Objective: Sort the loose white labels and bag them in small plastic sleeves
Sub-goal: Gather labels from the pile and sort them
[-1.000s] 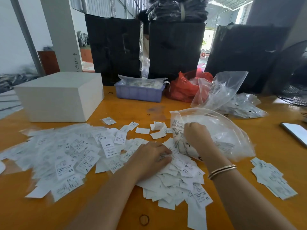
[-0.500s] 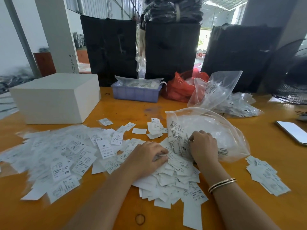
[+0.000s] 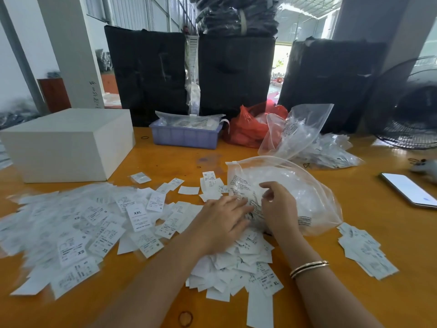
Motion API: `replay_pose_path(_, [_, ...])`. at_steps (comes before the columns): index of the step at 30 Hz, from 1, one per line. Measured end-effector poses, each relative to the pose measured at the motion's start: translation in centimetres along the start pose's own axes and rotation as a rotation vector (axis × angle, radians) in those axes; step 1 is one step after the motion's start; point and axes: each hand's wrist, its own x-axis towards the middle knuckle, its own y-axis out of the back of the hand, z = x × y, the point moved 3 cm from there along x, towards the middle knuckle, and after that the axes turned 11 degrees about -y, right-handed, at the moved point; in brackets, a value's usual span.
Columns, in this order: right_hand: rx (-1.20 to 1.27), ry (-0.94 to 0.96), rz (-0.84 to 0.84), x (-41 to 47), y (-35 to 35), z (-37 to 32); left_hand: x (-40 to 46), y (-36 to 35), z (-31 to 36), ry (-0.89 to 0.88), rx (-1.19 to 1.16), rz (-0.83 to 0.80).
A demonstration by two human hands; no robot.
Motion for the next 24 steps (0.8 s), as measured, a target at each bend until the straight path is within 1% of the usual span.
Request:
replay_pose_path(2, [0.044, -0.055, -0.042, 0.4, 0.0, 0.5, 1.1, 0.5, 0.1, 0.007, 0.058, -0.057])
replay_pose_path(5, [0.051, -0.085, -0.113, 0.5, -0.2, 1.0, 2.6, 1.4, -0.1, 0.01, 0.19, -0.125])
replay_pose_path(7, [0.11, -0.107, -0.09, 0.8, 0.2, 1.1, 3.4, 1.9, -0.3, 0.034, 0.22, -0.09])
replay_pose_path(9, [0.175, -0.095, -0.029, 1.0, 0.8, 0.9, 4.1, 2.1, -0.2, 0.032, 0.275, -0.065])
replay_pose_path(11, [0.244, -0.08, 0.021, 0.9, 1.4, 0.7, 4.8, 2.4, 0.0, -0.024, 0.372, -0.044])
replay_pose_path(12, [0.236, -0.073, 0.033, 0.9, 1.7, 0.6, 5.2, 2.7, 0.0, -0.057, 0.424, -0.019])
replay_pose_path(13, [0.174, -0.067, 0.034, 1.0, 1.9, 0.6, 5.4, 3.1, -0.1, -0.079, 0.485, 0.014])
replay_pose_path(14, [0.055, -0.07, 0.025, 1.1, 2.1, 0.7, 5.5, 3.6, -0.4, -0.082, 0.55, 0.051])
replay_pose_path(16, [-0.2, -0.096, -0.013, 1.3, 2.4, 0.9, 5.6, 4.7, -1.6, -0.039, 0.647, 0.103])
replay_pose_path(17, [-0.258, -0.099, -0.049, 1.4, 2.4, 1.0, 5.5, 5.1, -2.4, -0.004, 0.679, 0.103])
replay_pose_path(18, [-0.262, -0.095, -0.101, 1.3, 2.2, 1.0, 5.5, 5.5, -3.1, 0.031, 0.697, 0.085])
replay_pose_path(19, [-0.24, -0.088, -0.16, 1.2, 1.8, 1.0, 5.6, 5.6, -3.5, 0.045, 0.673, 0.056])
replay_pose_path(20, [-0.213, -0.078, -0.213, 1.1, 1.4, 0.8, 5.8, 5.6, -3.4, 0.022, 0.59, 0.029])
replay_pose_path(21, [-0.184, -0.068, -0.252, 1.0, 1.1, 0.6, 6.1, 5.3, -3.0, -0.024, 0.444, -0.001])
replay_pose_path(22, [-0.162, -0.058, -0.282, 1.1, 0.8, 0.4, 6.4, 4.9, -2.3, -0.062, 0.266, -0.072])
replay_pose_path(23, [-0.155, -0.054, -0.308, 1.1, 0.6, 0.4, 6.6, 4.4, -1.7, -0.072, 0.119, -0.178])
replay_pose_path(24, [-0.16, -0.063, -0.333, 1.1, 0.4, 0.4, 6.5, 3.9, -1.4, -0.061, 0.045, -0.281])
